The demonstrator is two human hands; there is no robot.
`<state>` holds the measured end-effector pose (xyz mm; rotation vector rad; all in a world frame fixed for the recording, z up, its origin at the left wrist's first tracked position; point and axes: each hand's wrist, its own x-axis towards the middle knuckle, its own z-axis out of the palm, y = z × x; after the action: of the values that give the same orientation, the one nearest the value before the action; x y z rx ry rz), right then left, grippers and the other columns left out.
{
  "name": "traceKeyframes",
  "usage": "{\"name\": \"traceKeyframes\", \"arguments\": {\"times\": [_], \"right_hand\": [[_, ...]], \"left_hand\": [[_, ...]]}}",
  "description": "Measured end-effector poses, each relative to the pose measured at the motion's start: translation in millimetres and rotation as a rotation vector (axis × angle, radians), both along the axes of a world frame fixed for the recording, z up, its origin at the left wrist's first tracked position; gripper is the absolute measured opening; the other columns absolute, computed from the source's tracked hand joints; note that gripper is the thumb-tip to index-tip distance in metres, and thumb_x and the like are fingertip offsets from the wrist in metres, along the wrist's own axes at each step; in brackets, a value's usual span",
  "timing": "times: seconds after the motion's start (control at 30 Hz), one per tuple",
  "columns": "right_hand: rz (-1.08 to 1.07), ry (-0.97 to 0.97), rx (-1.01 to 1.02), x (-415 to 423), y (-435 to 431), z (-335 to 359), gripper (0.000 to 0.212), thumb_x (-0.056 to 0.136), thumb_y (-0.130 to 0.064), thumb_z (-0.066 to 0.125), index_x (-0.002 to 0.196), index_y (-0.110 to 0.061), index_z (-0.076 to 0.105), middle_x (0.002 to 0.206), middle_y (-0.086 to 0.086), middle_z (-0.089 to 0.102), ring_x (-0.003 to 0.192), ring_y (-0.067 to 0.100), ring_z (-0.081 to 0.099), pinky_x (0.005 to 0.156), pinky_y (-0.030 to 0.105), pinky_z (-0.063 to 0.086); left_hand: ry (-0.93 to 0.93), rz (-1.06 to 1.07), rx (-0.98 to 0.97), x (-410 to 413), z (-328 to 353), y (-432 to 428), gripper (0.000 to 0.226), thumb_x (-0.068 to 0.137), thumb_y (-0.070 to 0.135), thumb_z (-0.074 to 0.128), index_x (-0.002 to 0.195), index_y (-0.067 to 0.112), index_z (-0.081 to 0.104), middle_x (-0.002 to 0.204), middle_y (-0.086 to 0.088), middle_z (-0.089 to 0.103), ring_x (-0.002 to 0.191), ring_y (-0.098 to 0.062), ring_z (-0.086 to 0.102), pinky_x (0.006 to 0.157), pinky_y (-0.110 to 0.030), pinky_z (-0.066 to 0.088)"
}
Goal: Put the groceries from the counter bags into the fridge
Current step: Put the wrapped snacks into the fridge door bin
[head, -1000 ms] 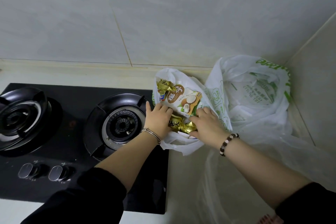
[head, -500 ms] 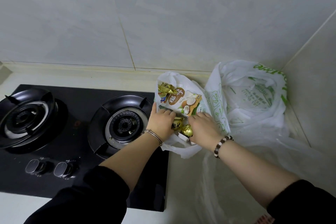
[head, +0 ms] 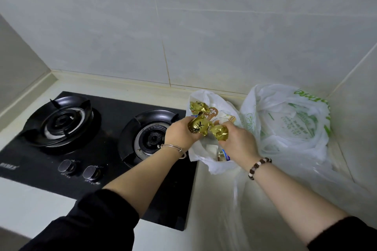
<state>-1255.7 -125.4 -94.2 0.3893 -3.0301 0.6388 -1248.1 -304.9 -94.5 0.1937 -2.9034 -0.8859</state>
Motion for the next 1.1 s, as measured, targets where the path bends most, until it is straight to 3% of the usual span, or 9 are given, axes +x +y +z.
{"name": "traceKeyframes", "arguments": {"times": [0.2, 0.3, 0.4, 0.53, 0.63, 0.77, 0.93, 1.1], "right_hand": [[0.025, 0.008, -0.193, 11.9, -29.5, 22.0, 0.043, 0.080, -0.038, 0.070, 0.118, -0.023, 0.056, 0.090, -0.001, 0.069, 0.083, 0.023, 0.065, 0.067, 0.030, 0.051], [0.091, -0.030, -0.260, 20.8, -53.3, 25.1, 0.040, 0.079, -0.039, 0.071, 0.114, -0.024, 0.058, 0.088, -0.001, 0.070, 0.084, 0.022, 0.065, 0.066, 0.027, 0.049], [0.205, -0.058, -0.296, 36.3, -81.4, 29.2, 0.039, 0.078, -0.035, 0.073, 0.113, -0.024, 0.058, 0.094, -0.003, 0.069, 0.087, 0.019, 0.064, 0.065, 0.024, 0.043], [0.367, -0.052, -0.372, 69.3, -120.3, 41.2, 0.040, 0.078, -0.032, 0.074, 0.114, -0.022, 0.059, 0.101, -0.004, 0.068, 0.093, 0.017, 0.063, 0.072, 0.024, 0.046], [0.494, -0.064, -0.383, 101.3, -151.1, 50.3, 0.039, 0.078, -0.030, 0.074, 0.113, -0.021, 0.059, 0.100, -0.004, 0.068, 0.095, 0.017, 0.062, 0.078, 0.028, 0.049], [0.645, -0.132, -0.385, 161.0, -196.3, 65.0, 0.037, 0.078, -0.033, 0.073, 0.109, -0.022, 0.056, 0.094, -0.007, 0.067, 0.088, 0.015, 0.062, 0.074, 0.031, 0.052], [0.873, -0.193, -0.434, 267.1, -248.3, 78.4, 0.035, 0.077, -0.032, 0.075, 0.104, -0.024, 0.054, 0.087, -0.012, 0.061, 0.081, 0.008, 0.058, 0.063, 0.020, 0.043], [1.067, -0.230, -0.520, 399.7, -291.3, 83.1, 0.037, 0.077, -0.032, 0.075, 0.106, -0.028, 0.053, 0.094, -0.010, 0.061, 0.083, 0.006, 0.059, 0.070, 0.026, 0.054]], "left_hand": [[0.063, 0.218, 0.235, 36.5, 18.7, -13.1, 0.052, 0.072, 0.033, 0.079, 0.118, 0.015, 0.061, 0.105, 0.002, 0.065, 0.096, -0.014, 0.061, 0.085, -0.026, 0.048], [0.098, 0.326, 0.276, 64.0, 23.5, -28.2, 0.044, 0.074, 0.026, 0.078, 0.113, 0.014, 0.062, 0.094, 0.008, 0.057, 0.088, -0.007, 0.054, 0.080, -0.018, 0.040], [0.121, 0.427, 0.332, 95.9, 24.6, -48.1, 0.045, 0.071, 0.027, 0.080, 0.112, 0.018, 0.061, 0.100, 0.006, 0.061, 0.089, -0.006, 0.057, 0.081, -0.017, 0.043], [0.149, 0.580, 0.381, 146.6, 32.4, -75.2, 0.038, 0.072, 0.026, 0.079, 0.103, 0.021, 0.057, 0.084, 0.015, 0.059, 0.076, 0.003, 0.056, 0.065, -0.001, 0.040], [0.176, 0.679, 0.361, 194.0, 44.0, -93.8, 0.039, 0.073, 0.027, 0.077, 0.103, 0.022, 0.052, 0.083, 0.015, 0.055, 0.074, 0.003, 0.053, 0.060, -0.003, 0.040], [0.201, 0.809, 0.351, 272.4, 60.3, -122.1, 0.040, 0.074, 0.026, 0.076, 0.103, 0.023, 0.048, 0.084, 0.012, 0.054, 0.074, 0.000, 0.053, 0.062, -0.010, 0.041], [0.286, 0.987, 0.365, 396.9, 79.3, -151.2, 0.042, 0.075, 0.024, 0.077, 0.104, 0.023, 0.047, 0.087, 0.010, 0.055, 0.075, 0.000, 0.053, 0.058, -0.008, 0.042], [0.329, 1.160, 0.314, 542.3, 97.2, -163.4, 0.052, 0.073, 0.024, 0.079, 0.116, 0.016, 0.051, 0.097, 0.006, 0.058, 0.083, -0.005, 0.056, 0.064, -0.009, 0.044]]}}
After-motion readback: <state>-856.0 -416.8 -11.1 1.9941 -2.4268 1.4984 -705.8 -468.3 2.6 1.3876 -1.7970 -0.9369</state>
